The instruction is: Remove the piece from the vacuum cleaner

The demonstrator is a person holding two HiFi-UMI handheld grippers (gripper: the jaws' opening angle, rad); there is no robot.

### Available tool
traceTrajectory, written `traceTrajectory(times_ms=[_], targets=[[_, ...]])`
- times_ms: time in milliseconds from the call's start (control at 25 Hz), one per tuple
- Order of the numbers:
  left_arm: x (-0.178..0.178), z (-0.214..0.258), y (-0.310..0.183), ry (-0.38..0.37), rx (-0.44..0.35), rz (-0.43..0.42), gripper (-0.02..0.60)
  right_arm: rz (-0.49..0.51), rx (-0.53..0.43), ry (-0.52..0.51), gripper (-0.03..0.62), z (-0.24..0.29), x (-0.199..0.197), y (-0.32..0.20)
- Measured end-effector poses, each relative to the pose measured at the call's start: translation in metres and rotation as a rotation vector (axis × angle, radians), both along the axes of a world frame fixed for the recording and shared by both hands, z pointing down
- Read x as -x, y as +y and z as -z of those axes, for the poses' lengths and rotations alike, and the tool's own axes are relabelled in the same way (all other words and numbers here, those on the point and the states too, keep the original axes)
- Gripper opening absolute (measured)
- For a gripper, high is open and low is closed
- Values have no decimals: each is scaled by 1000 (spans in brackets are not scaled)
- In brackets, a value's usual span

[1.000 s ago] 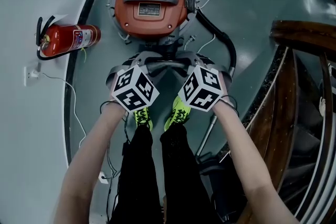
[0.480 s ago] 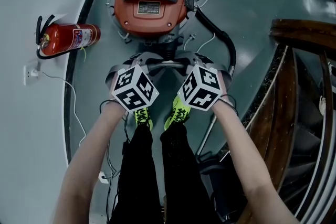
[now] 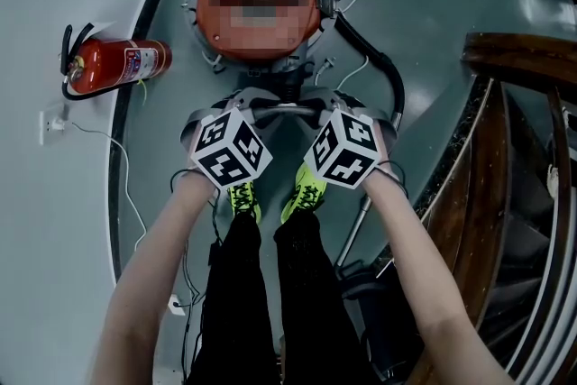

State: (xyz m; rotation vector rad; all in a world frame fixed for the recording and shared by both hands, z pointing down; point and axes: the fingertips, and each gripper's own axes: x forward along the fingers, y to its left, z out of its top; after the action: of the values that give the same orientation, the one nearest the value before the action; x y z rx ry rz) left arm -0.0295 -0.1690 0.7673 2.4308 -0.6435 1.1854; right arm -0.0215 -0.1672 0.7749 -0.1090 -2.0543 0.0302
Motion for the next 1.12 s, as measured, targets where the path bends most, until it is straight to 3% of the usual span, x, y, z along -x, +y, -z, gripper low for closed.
traceTrajectory(times_ms=[760, 1120], targets=[[-1, -1, 6, -23, -8, -15, 49, -29, -8, -7, 54, 1, -2, 6], [-7, -8, 33, -22, 35, -42, 49, 10, 17, 15, 51, -4, -7, 33]])
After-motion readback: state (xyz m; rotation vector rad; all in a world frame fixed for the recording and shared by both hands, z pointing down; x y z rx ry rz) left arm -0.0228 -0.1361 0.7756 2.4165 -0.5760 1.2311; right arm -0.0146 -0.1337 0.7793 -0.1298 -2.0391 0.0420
